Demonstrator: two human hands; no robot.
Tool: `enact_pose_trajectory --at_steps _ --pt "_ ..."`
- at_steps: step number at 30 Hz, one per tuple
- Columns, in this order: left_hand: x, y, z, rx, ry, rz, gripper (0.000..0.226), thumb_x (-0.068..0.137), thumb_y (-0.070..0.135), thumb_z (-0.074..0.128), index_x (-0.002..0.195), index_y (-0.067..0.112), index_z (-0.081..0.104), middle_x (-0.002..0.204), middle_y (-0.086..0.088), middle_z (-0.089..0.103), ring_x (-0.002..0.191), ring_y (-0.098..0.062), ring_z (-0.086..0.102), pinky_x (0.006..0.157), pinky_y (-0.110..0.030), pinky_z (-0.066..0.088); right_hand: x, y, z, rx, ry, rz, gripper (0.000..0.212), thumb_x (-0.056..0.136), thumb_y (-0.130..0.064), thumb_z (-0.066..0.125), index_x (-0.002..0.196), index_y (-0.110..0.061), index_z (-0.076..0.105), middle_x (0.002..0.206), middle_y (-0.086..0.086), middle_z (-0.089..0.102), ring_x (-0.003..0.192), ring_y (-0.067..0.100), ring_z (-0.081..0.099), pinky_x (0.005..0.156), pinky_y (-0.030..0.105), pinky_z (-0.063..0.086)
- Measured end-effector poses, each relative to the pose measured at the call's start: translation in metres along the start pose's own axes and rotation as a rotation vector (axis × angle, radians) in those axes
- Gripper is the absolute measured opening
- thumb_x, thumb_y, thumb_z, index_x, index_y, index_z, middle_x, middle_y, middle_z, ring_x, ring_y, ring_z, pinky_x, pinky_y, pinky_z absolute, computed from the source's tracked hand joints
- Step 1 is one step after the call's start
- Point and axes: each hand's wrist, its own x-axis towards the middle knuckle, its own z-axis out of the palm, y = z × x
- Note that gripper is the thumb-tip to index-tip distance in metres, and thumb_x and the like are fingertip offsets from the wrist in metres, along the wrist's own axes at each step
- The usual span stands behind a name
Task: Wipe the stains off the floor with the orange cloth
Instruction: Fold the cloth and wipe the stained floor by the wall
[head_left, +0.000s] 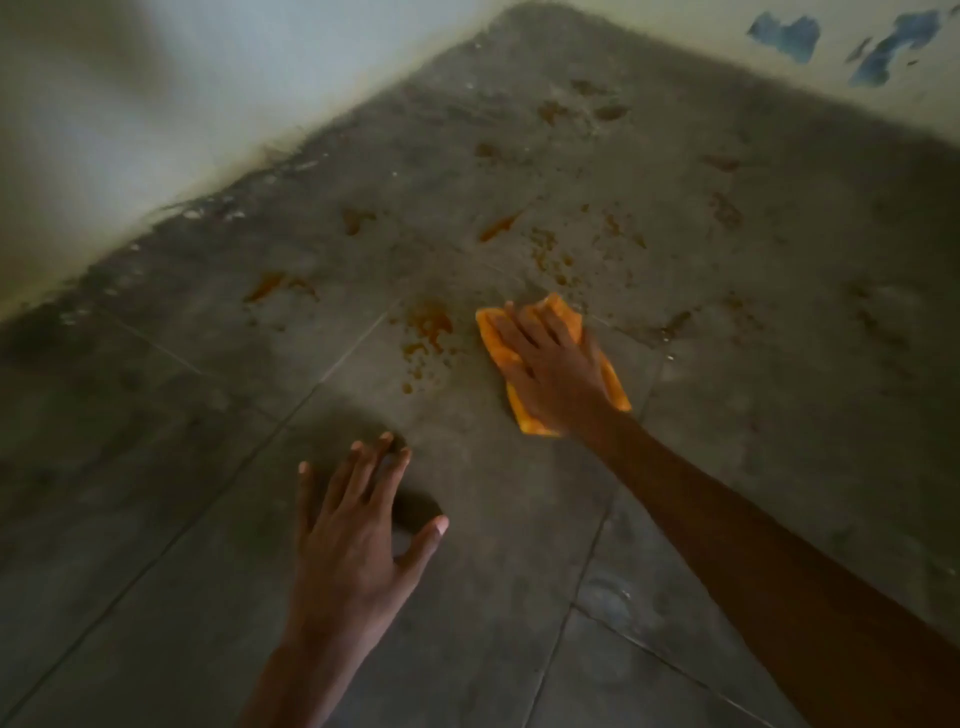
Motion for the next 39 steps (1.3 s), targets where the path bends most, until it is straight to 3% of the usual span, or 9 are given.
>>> enact_pose_trajectory --at_steps 3,8,13,19,25,29,31,34,39 --pt "0.005 -0.002 -0.002 0.015 0.024 -0.026 0.079 0.079 0.072 0.043 0.142 0.024 0.043 0.153 0.005 0.038 0.143 -0.019 0.032 0.119 -0.057 0.009 0.051 -0.064 -0.006 0.039 -0.023 0.029 0.06 0.097 -0.048 0.021 0.156 -0.037 0.019 0.165 -0.012 0.017 0.151 0.026 0.015 0.115 0.067 0.014" --pt "0.014 -0.05 -0.02 -0.043 -0.036 -0.203 0.12 0.061 0.09 0.034 0.155 0.019 0.014 0.163 0.002 0.009 0.15 -0.014 0.006 0.119 -0.057 -0.001 -0.027 -0.075 -0.002 -0.042 -0.044 -0.366 0.064 0.092 -0.049 0.027 0.155 -0.036 0.029 0.162 -0.008 0.031 0.148 0.028 0.029 0.112 0.057 0.027" --pt "0.015 -0.058 -0.013 -0.068 -0.043 -0.192 0.122 0.063 0.09 0.027 0.154 0.016 -0.003 0.162 0.005 -0.011 0.149 -0.011 -0.011 0.118 -0.054 -0.009 0.089 -0.114 -0.011 -0.005 -0.09 -0.033 0.063 0.094 -0.051 0.017 0.156 -0.038 0.019 0.166 -0.013 0.016 0.152 0.025 0.014 0.115 0.065 0.018" --pt "0.011 -0.062 -0.013 -0.102 -0.033 -0.188 0.119 0.06 0.085 0.04 0.153 0.014 0.021 0.162 0.001 0.015 0.148 -0.016 0.015 0.116 -0.057 0.006 -0.002 -0.116 0.0 -0.011 -0.077 -0.619 0.068 0.092 -0.046 0.041 0.157 -0.036 0.021 0.165 -0.011 0.02 0.153 0.021 0.019 0.115 0.048 0.02" --pt "0.035 -0.084 -0.03 -0.149 0.057 -0.336 0.126 0.052 0.084 0.022 0.154 0.015 -0.009 0.161 0.001 -0.021 0.149 -0.017 -0.015 0.12 -0.047 -0.004 0.118 -0.149 0.001 -0.005 -0.103 -0.133 0.071 0.089 -0.052 0.003 0.157 -0.036 0.011 0.167 -0.01 0.013 0.153 0.027 0.01 0.117 0.064 0.014" --pt "0.05 -0.115 -0.047 -0.107 0.019 -0.423 0.137 0.045 0.092 0.022 0.154 0.015 -0.006 0.162 -0.003 -0.019 0.149 -0.02 -0.016 0.12 -0.049 -0.005 0.042 -0.155 0.014 -0.047 -0.044 -0.521 0.065 0.092 -0.051 0.028 0.156 -0.036 0.022 0.164 -0.01 0.024 0.151 0.024 0.023 0.112 0.052 0.025" --pt "0.047 -0.117 -0.047 -0.106 0.02 -0.382 0.134 0.051 0.094 0.027 0.154 0.016 -0.007 0.162 -0.004 -0.019 0.148 -0.02 -0.018 0.12 -0.046 -0.008 0.043 -0.128 0.012 -0.07 -0.06 -0.526 0.066 0.092 -0.05 0.033 0.156 -0.04 0.018 0.164 -0.01 0.024 0.149 0.021 0.026 0.106 0.045 0.024" --pt "0.046 -0.118 -0.047 -0.162 0.041 -0.347 0.129 0.062 0.089 0.045 0.155 0.014 -0.002 0.162 -0.007 -0.015 0.149 -0.022 -0.015 0.12 -0.038 -0.005 0.126 -0.126 0.002 -0.15 -0.105 -0.341 0.065 0.094 -0.049 0.007 0.158 -0.037 0.005 0.168 -0.002 0.009 0.152 0.032 0.015 0.116 0.059 0.019" --pt "0.046 -0.12 -0.047 -0.21 0.11 -0.336 0.131 0.058 0.086 0.054 0.155 0.013 0.005 0.163 -0.006 -0.008 0.15 -0.02 -0.01 0.117 -0.031 -0.006 0.185 -0.254 -0.006 -0.033 -0.17 -0.321 0.064 0.096 -0.05 0.006 0.158 -0.035 0.004 0.168 -0.006 0.004 0.153 0.034 0.002 0.114 0.071 0.008"
